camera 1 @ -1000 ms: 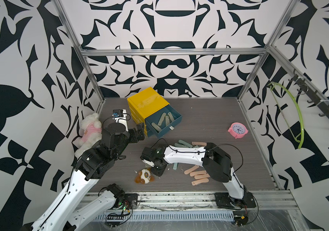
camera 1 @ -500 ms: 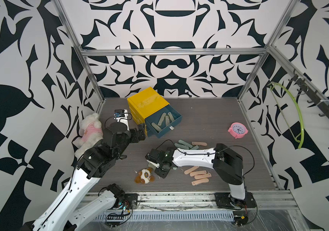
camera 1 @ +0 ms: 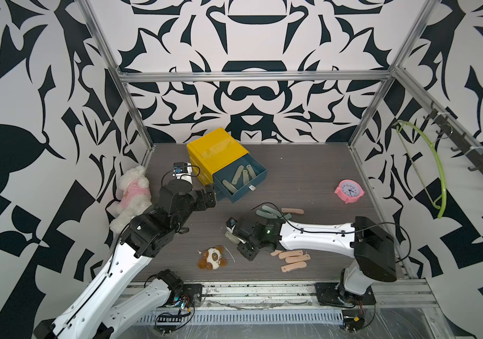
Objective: Place the fruit knives into the drawer by color
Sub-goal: Place the fruit knife in the drawer.
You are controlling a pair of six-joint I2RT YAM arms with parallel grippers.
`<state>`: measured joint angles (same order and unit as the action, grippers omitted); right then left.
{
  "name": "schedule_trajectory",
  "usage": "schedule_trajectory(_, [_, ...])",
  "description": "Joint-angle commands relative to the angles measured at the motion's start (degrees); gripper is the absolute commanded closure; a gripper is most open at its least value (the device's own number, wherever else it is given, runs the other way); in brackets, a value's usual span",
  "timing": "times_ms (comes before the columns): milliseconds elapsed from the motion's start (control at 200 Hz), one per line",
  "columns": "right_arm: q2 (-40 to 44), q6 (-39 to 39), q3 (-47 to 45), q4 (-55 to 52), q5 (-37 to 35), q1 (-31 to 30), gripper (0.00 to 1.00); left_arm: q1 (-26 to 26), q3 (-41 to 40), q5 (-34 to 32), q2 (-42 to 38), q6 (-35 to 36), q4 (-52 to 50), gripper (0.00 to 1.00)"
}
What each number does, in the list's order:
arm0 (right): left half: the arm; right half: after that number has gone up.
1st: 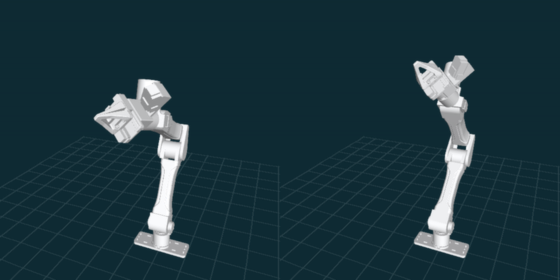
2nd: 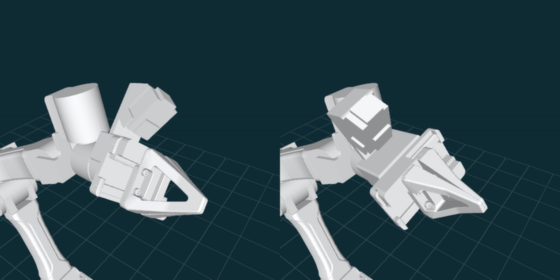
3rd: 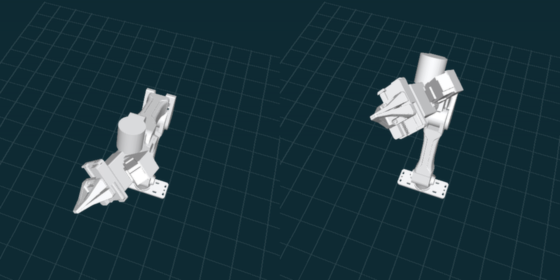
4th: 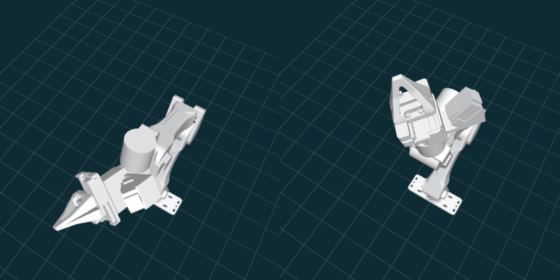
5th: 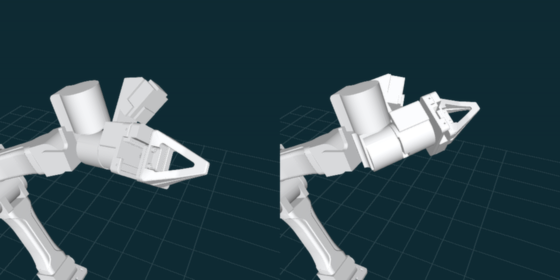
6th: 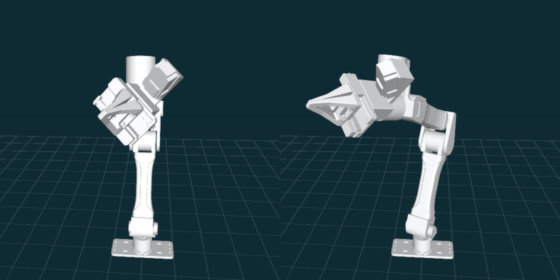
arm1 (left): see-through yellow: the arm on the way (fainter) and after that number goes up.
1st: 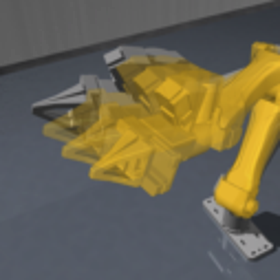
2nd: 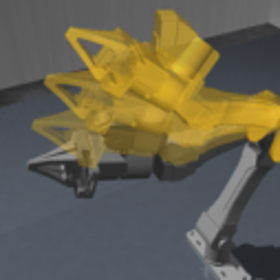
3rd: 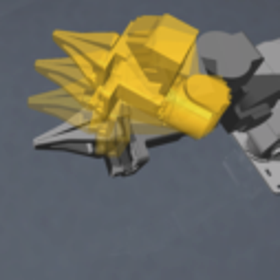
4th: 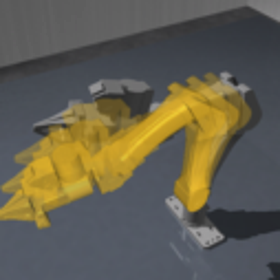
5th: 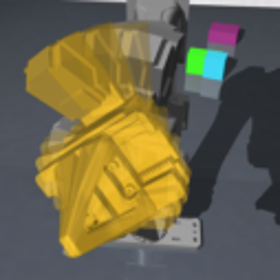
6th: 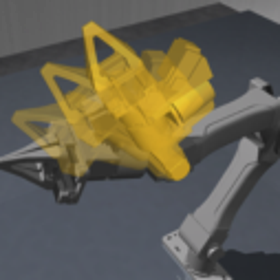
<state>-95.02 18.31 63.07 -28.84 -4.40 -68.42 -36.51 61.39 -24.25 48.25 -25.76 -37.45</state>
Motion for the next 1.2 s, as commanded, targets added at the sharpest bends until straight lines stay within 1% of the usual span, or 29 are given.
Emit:
schedule_trajectory(0, [5.20, 3.90, -3.12, 0.80, -2.86, 0.72, 1.00, 0.43, -1.12, 0.43, 0.26, -0.43, 0.58, 0.01])
schedule_trajectory(130, [11.11, 6.39, -7.05, -0.80, -5.27, 1.90, 1.00, 0.73, -1.79, 0.59, 0.61, -0.70, 0.87, 0.01])
schedule_trajectory(310, [20.53, 9.00, -11.59, -3.63, -6.14, 5.15, 1.00, 1.13, -2.80, 1.00, 0.90, -1.00, 1.33, 0.01])
schedule_trajectory(325, [21.50, 9.09, -11.82, -4.12, -7.98, 5.46, 1.00, 1.23, -2.84, 1.08, 0.93, -1.04, 1.32, 0.01])
schedule_trajectory(345, [22.47, 9.24, -11.90, -4.66, -8.57, 5.69, 1.00, 1.25, -2.92, 1.13, 1.04, -1.05, 1.27, 0.01])
schedule_trajectory(500, [29.05, 8.48, -10.16, -8.51, -10.29, 8.50, 1.00, 1.55, -3.30, 1.39, 1.05, -1.31, 1.31, 0.01])
schedule_trajectory(630, [30.93, 5.57, -4.27, -11.06, -9.89, 10.95, 1.00, 1.95, -3.43, 1.75, 0.97, -1.40, 1.38, 0.01])
schedule_trajectory(700, [29.92, 3.20, 0.32, -11.75, -9.18, 12.16, 1.00, 2.06, -3.35, 1.93, 0.97, -1.48, 1.31, 0.01])
schedule_trajectory(760, [27.99, 1.50, 4.39, -11.78, -7.15, 14.52, 1.00, 2.07, -3.26, 1.99, 1.05, -1.57, 1.27, 0.01])
schedule_trajectory(775, [27.39, 1.13, 5.34, -11.58, -5.13, 15.20, 1.00, 2.06, -3.29, 2.00, 0.98, -1.58, 1.32, 0.01])
schedule_trajectory(830, [25.23, 0.09, 8.70, -10.33, -2.41, 17.38, 1.00, 2.16, -3.28, 2.08, 0.96, -1.66, 1.41, 0.01])
schedule_trajectory(1035, [11.32, -3.74, 24.24, -8.14, 2.46, 22.15, 1.00, 2.42, -2.88, 2.62, 1.53, -1.93, 1.08, 0.01])
schedule_trajectory(1195, [2.87, -3.09, 31.38, -5.30, 5.97, 25.27, 1.00, 2.58, -2.76, 2.85, 1.95, -1.93, 1.07, 0.01])
